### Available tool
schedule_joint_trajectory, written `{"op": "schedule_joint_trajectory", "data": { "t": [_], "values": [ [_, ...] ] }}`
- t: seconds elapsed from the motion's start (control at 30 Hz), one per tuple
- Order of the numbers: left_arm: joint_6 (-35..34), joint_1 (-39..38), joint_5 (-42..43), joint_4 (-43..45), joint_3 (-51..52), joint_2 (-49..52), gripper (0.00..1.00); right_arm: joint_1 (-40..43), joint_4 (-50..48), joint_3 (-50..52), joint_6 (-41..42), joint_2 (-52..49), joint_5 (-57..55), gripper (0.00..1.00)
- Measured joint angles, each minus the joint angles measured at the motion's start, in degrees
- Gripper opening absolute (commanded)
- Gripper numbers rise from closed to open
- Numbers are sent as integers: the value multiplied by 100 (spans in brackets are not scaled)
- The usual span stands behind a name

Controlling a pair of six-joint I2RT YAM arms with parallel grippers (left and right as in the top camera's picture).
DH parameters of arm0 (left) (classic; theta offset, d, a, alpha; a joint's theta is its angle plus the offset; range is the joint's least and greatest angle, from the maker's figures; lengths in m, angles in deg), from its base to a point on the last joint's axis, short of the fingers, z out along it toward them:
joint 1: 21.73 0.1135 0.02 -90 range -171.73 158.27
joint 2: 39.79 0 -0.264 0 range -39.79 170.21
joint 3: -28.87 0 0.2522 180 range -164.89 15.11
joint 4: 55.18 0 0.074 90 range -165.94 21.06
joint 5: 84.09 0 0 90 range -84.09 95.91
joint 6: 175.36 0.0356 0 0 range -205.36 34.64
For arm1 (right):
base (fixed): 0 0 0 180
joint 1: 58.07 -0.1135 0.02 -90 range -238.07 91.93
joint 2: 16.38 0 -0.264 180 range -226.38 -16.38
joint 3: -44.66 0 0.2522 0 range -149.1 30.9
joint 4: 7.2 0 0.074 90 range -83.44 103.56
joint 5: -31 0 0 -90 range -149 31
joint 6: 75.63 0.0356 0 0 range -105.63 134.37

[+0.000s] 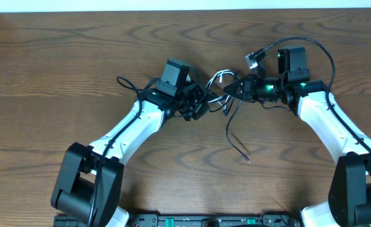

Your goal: Untangle cables

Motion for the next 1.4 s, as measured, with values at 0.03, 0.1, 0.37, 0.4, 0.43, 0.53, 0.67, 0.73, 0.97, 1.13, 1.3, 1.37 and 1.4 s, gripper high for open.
{"op": "schedule_joint_trajectory", "data": {
  "t": [0.03, 0.1, 0.37, 0.4, 0.43, 0.53, 0.67, 0.73, 0.97, 1.13, 1.3, 1.37, 1.4],
  "values": [
    [0, -24, -11, 0, 0, 0, 44, 0, 0, 0, 0, 0, 0, 1],
    [-13, -61, -15, -2, 0, 0, 43, 0, 0, 0, 0, 0, 4, 1],
    [-20, -66, -35, 0, 0, 7, 43, 0, -28, 0, 0, 0, 87, 1],
    [-22, -66, -35, 0, 0, 17, 43, 0, -28, 0, 0, 0, 94, 1],
    [-22, -66, -35, 0, 0, 28, 43, 0, -28, 0, 0, 0, 103, 1],
    [-22, -68, -98, -7, 0, 52, 39, 0, -28, 0, 0, 0, 109, 1],
    [-22, -70, -188, -7, 0, 52, 39, 0, -28, 0, 0, 0, 111, 1],
    [-22, -72, -219, -7, 0, 52, 40, 0, -28, 0, 0, 0, 114, 1],
    [-26, -76, -411, 55, 0, 59, 44, 0, -31, 2, 0, 0, 127, 1],
    [-42, -76, -627, 125, 0, 63, 44, 0, -33, 2, 0, 0, 129, 1],
    [-42, -76, -693, 302, 0, 129, 43, 0, -70, 2, 0, 0, 129, 1],
    [-61, -83, -706, 369, 0, 195, 43, 0, -72, 2, 0, 0, 129, 1],
    [-87, -85, -719, 396, 0, 232, 39, 0, -72, 2, 0, 0, 131, 1]
  ]
}}
